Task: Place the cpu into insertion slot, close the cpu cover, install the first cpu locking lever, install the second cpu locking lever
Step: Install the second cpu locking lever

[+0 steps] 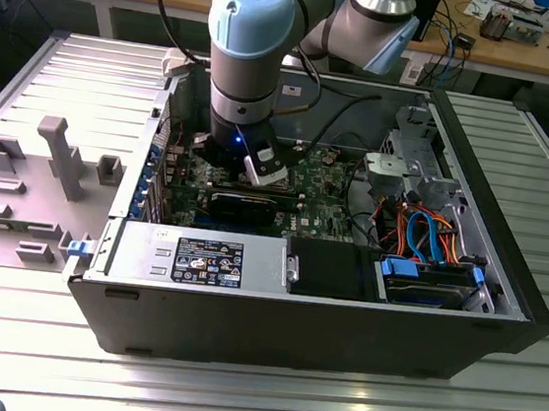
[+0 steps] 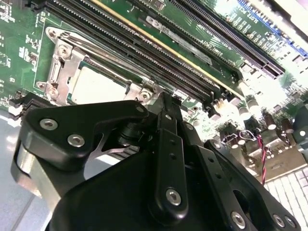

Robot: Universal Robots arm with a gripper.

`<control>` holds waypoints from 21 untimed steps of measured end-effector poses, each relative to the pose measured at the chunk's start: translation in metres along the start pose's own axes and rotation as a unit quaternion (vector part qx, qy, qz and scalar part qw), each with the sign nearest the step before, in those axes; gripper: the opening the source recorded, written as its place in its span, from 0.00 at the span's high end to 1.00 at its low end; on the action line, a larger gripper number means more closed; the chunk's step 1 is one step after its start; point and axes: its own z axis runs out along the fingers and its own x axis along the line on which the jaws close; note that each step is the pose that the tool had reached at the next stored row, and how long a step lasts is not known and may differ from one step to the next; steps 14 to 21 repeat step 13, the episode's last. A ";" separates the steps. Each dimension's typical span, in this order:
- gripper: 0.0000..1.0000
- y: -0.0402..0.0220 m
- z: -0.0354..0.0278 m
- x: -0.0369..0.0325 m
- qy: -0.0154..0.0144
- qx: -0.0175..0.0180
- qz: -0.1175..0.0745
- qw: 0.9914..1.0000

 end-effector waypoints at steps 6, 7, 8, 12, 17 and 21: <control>0.89 0.0034 -0.0134 0.0001 0.000 0.000 0.000 1.000; 0.89 0.0036 -0.0147 0.0001 0.000 0.000 0.000 1.000; 0.89 0.0037 -0.0147 0.0001 0.000 0.000 0.000 1.000; 0.89 0.0037 -0.0148 0.0001 0.000 -0.001 0.000 1.000; 0.89 0.0037 -0.0148 0.0001 0.000 -0.001 0.000 1.000; 0.89 0.0037 -0.0148 0.0001 0.000 -0.001 0.000 1.000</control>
